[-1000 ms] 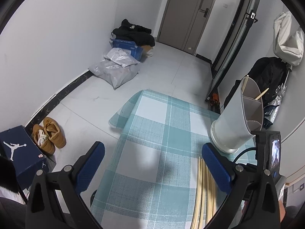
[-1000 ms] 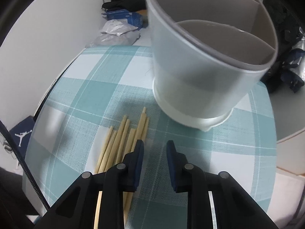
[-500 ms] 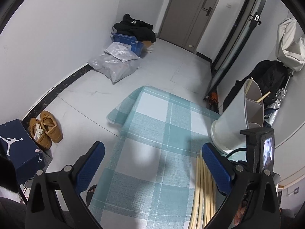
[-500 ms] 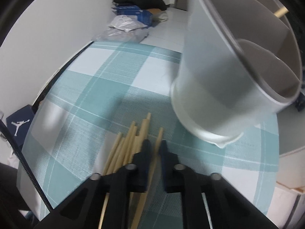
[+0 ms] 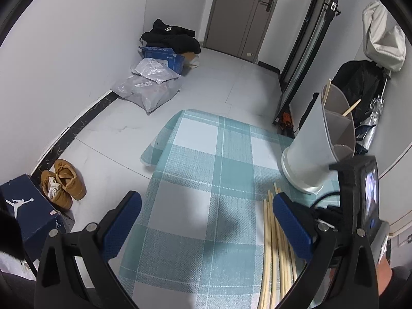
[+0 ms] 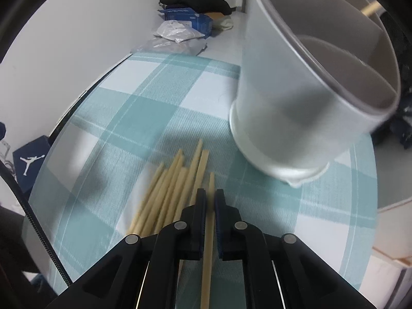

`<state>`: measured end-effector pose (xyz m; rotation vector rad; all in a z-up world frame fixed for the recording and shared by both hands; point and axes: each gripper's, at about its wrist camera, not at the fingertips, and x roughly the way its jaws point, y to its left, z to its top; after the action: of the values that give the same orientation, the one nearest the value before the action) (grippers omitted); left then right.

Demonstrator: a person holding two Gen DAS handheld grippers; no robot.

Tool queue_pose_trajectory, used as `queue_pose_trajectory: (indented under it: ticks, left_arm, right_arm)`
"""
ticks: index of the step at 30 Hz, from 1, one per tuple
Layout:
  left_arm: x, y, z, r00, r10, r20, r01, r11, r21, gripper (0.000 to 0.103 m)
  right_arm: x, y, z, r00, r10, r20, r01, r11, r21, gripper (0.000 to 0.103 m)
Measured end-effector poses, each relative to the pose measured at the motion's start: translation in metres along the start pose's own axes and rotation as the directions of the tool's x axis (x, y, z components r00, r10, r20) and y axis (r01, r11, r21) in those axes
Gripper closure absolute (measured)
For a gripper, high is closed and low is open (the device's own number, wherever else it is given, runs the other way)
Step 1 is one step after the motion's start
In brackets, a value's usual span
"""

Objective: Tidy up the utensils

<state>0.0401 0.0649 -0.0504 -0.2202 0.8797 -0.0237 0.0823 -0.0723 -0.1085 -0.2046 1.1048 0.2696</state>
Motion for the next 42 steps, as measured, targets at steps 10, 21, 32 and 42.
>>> queue_pose_trajectory:
  ticks: [10,21,32,42]
  left_arm:
    - [0.016,-0.019,-0.007,0.998,0.012,-0.059,-0.008,0.997,0.074,0.003]
    - [0.047,-0.052,-0.026,0.980,0.037,-0.198,-0.004,0.986,0.168,0.003]
    - [0.069,-0.062,-0.036,0.954,0.172,-0.247,-0.116,0.967,0.227,0.003]
    - [0.076,-0.049,-0.027,0.939,0.189,-0.288,-0.142,0.974,0.177,0.009]
  right_arm:
    - [-0.026,-0.035,-0.007,0.986,0.096,0.133,-0.116,0.981,0.155,0.098]
    - [-0.075,-0.113,-0.036,0.910,0.241,0.337,-0.374,0.827,0.419,0.098]
    - [-0.090,-0.130,-0.053,0.883,0.249,0.397,-0.414,0.811,0.414,0.098]
    - [-0.099,-0.130,-0.052,0.873,0.260,0.413,-0.421,0.828,0.370,0.098]
